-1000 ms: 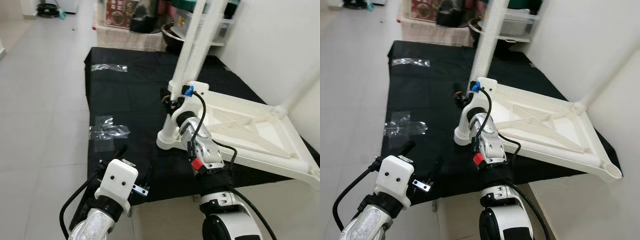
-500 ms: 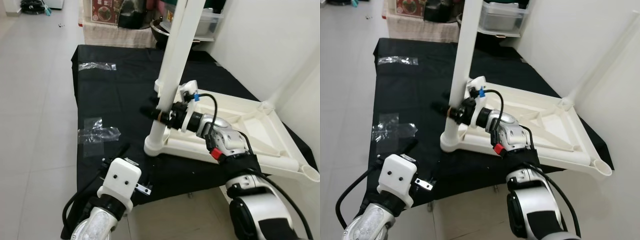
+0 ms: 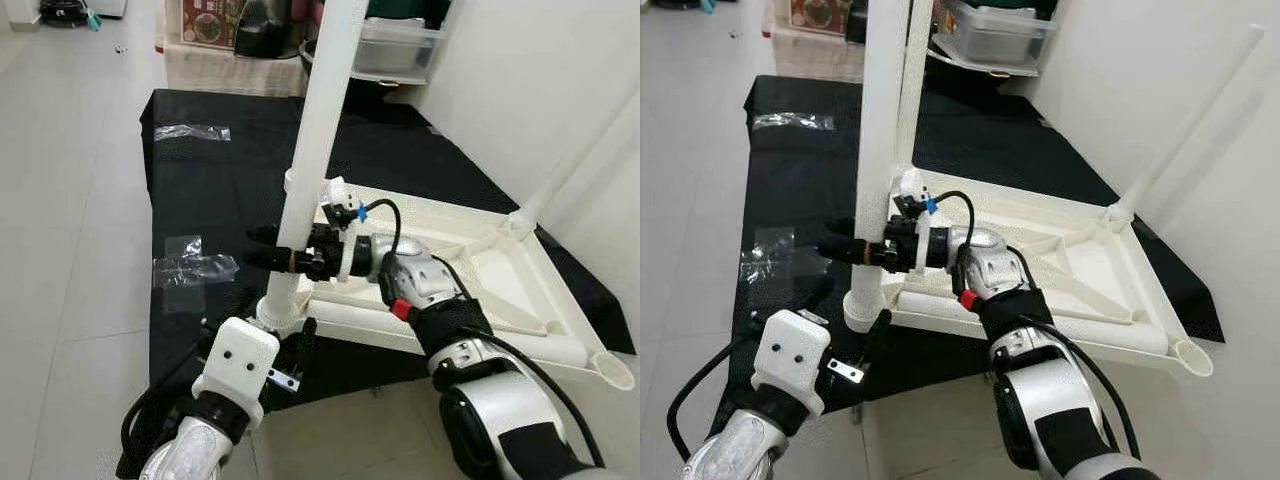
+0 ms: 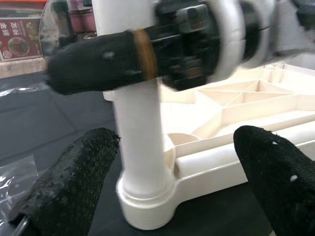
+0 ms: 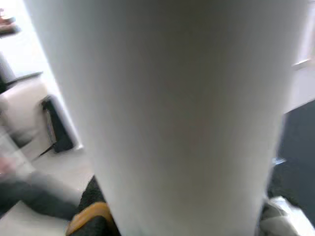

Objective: Building children table

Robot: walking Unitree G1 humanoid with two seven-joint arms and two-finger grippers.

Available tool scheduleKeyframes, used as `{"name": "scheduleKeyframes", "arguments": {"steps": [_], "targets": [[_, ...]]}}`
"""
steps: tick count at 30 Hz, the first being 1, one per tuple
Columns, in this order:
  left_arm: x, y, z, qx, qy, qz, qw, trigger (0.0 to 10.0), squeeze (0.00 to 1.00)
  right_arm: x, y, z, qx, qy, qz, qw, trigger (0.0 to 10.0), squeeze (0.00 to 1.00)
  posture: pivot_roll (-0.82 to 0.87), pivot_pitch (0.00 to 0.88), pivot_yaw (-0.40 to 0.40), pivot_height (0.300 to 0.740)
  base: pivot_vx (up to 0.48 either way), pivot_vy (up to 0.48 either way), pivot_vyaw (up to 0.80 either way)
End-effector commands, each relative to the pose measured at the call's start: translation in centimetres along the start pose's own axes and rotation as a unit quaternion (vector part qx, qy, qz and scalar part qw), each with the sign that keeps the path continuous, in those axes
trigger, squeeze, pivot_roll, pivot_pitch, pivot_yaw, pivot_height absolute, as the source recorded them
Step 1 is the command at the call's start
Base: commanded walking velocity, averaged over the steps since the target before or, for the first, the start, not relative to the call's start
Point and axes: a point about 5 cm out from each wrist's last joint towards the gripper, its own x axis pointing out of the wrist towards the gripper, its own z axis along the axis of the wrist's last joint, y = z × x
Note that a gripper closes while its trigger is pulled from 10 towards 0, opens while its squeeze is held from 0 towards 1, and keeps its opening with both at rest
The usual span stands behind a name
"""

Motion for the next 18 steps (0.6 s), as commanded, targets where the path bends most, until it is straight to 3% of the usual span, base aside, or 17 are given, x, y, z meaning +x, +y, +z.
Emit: {"name": "scheduleKeyframes", "arguments": {"steps": [1, 2, 3, 4, 5, 6, 7, 9, 11, 13, 14, 15, 16, 17, 18], "targets": [[-0.1, -0.2, -0.3, 0.007, 0.002, -0.008, 1.0, 10.0, 0.0, -0.3, -1.1, -0.7, -0.006, 0.001, -0.146, 0.989, 0.0, 0.0, 0.17, 0.06, -0.205, 0.74, 0.0, 0.0, 0.0], [-0.1, -0.2, -0.3, 0.007, 0.002, -0.008, 1.0, 10.0, 0.0, -0.3, -1.1, -0.7, -0.006, 0.001, -0.146, 0.989, 0.0, 0.0, 0.17, 0.06, -0.205, 0.74, 0.0, 0.0, 0.0], [0.0, -0.1, -0.3, 0.008, 0.003, -0.008, 1.0, 10.0, 0.0, -0.7, -2.2, -1.1, -0.004, -0.004, -0.286, 0.958, 0.0, 0.0, 0.16, 0.061, -0.196, 0.74, 0.0, 0.0, 0.0], [0.0, -0.1, -0.3, 0.008, 0.003, -0.008, 1.0, 10.0, 0.0, -0.7, -2.2, -1.1, -0.004, -0.004, -0.286, 0.958, 0.0, 0.0, 0.16, 0.061, -0.196, 0.74, 0.0, 0.0, 0.0], [0.0, -0.1, -0.4, 0.008, 0.004, -0.009, 1.0, 10.0, 0.0, -1.1, -2.6, -1.3, 0.004, -0.007, -0.343, 0.939, 0.0, 0.0, 0.16, 0.061, -0.196, 0.74, 0.0, 0.0, 0.0], [0.0, -0.1, -0.4, 0.008, 0.004, -0.009, 1.0, 10.0, 0.0, -1.1, -2.6, -1.3, 0.004, -0.007, -0.343, 0.939, 0.0, 0.0, 0.16, 0.061, -0.196, 0.74, 0.0, 0.0, 0.0], [0.0, -0.1, -0.4, 0.008, 0.004, -0.01, 1.0, 10.0, 0.0, -1.9, -3.1, -1.6, 0.015, -0.012, -0.414, 0.91, 0.0, 0.0, 0.16, 0.062, -0.191, 0.74, 0.0, 0.0, 0.0], [0.0, -0.1, -0.4, 0.008, 0.004, -0.01, 1.0, 10.0, 0.0, -1.9, -3.1, -1.6, 0.015, -0.012, -0.414, 0.91, 0.0, 0.0, 0.16, 0.062, -0.191, 0.74, 0.0, 0.0, 0.0], [0.1, -0.2, -0.4, 0.007, 0.005, -0.012, 1.0, 10.0, 0.0, -3.9, -3.4, -2.2, 0.043, -0.031, -0.548, 0.835, 0.0, 0.0, 0.16, 0.061, -0.193, 0.74, 0.0, 0.0, 0.0], [0.1, -0.2, -0.4, 0.007, 0.005, -0.012, 1.0, 10.0, 0.0, -3.9, -3.4, -2.2, 0.043, -0.031, -0.548, 0.835, 0.0, 0.0, 0.16, 0.061, -0.193, 0.74, 0.0, 0.0, 0.0], [0.1, -0.2, -0.4, 0.006, 0.005, -0.012, 1.0, 10.0, 0.0, -4.6, -3.0, -2.4, 0.053, -0.047, -0.604, 0.794, 0.0, 0.0, 0.16, 0.063, -0.197, 0.74, 0.0, 0.0, 0.0], [0.1, -0.2, -0.4, 0.006, 0.005, -0.012, 1.0, 10.0, 0.0, -4.6, -3.0, -2.4, 0.053, -0.047, -0.604, 0.794, 0.0, 0.0, 0.16, 0.063, -0.197, 0.74, 0.0, 0.0, 0.0], [0.1, -0.2, -0.4, 0.006, 0.006, -0.012, 1.0, 10.0, 0.0, -4.6, -2.3, -2.6, 0.068, -0.063, -0.635, 0.767, 0.0, 0.0, 0.15, 0.066, -0.195, 0.74, 0.0, 0.0, 0.0], [0.1, -0.2, -0.4, 0.007, 0.006, -0.012, 1.0, 10.0, 0.0, -4.3, -1.7, -2.7, 0.082, -0.077, -0.654, 0.748, 0.0, 0.0, 0.15, 0.066, -0.194, 0.74, 0.0, 0.0, 0.0], [0.1, -0.2, -0.4, 0.008, 0.006, -0.012, 1.0, 10.0, 0.0, -3.9, -1.3, -2.7, 0.089, -0.083, -0.662, 0.739, 0.0, 0.0, 0.16, 0.068, -0.196, 0.74, 0.0, 0.0, 0.0]]}}
